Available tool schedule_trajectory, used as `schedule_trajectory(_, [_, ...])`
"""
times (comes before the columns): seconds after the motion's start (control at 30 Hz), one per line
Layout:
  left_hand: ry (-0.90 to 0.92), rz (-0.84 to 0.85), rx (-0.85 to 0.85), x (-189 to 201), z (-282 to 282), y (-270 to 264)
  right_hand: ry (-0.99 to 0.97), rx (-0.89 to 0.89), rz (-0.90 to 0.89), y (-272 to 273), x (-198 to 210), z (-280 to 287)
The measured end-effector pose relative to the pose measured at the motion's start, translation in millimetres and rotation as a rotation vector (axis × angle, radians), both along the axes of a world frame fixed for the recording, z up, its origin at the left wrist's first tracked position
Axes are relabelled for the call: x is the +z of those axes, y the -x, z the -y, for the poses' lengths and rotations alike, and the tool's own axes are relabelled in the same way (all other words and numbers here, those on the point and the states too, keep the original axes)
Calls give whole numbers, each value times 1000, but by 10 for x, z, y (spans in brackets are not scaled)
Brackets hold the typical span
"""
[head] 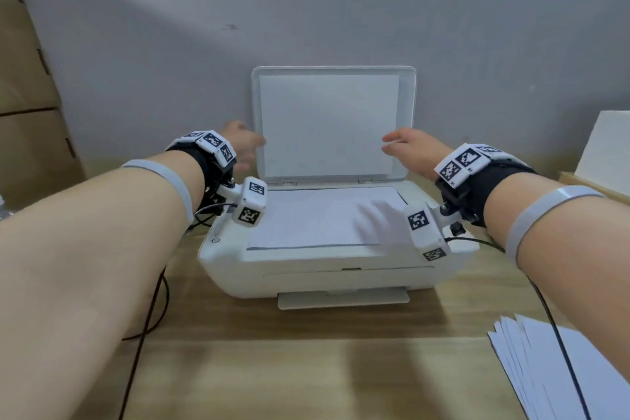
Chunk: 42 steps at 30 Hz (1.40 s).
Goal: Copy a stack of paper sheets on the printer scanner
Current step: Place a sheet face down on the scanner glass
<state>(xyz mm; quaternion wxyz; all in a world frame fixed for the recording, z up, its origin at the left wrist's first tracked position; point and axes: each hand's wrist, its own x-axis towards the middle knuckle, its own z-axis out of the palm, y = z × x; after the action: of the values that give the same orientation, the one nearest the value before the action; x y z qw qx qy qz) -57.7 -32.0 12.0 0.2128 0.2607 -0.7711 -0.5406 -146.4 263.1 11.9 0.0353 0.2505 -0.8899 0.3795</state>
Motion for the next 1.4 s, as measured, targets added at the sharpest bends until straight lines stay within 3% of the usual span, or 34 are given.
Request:
schedule_trajectory(0.2, [244, 79, 71, 148, 67, 407, 73, -5, -85, 195, 53, 109])
schedule_trajectory(0.4, [106, -25, 86, 254, 48, 565, 83, 23, -106, 197, 99, 166])
schedule_trajectory(0.67, [122, -1, 123, 321, 135, 492, 115, 81, -165, 87, 135, 289])
schedule_trajectory(0.83, [274, -23, 95, 349, 102, 228, 53, 41, -424, -105, 215, 370])
schedule_trajectory(0.97, [365, 13, -15, 300, -12, -191, -148, 7, -712, -421, 340, 353])
schedule_trajectory(1.03, [431, 87, -70, 197, -36, -395, -259, 17, -771, -552, 329, 370])
schedule_trajectory(1.13, [533, 174, -146, 23, -95, -709, -383, 104, -668, -678, 173, 427])
schedule_trajectory(1.23, [508, 203, -225, -173, -119, -967, -416, 229, -534, -796, -74, 486])
schedule_trajectory(1.4, [481, 284, -193, -448, -9, -1157, -625, 335, -397, -900, -420, 507])
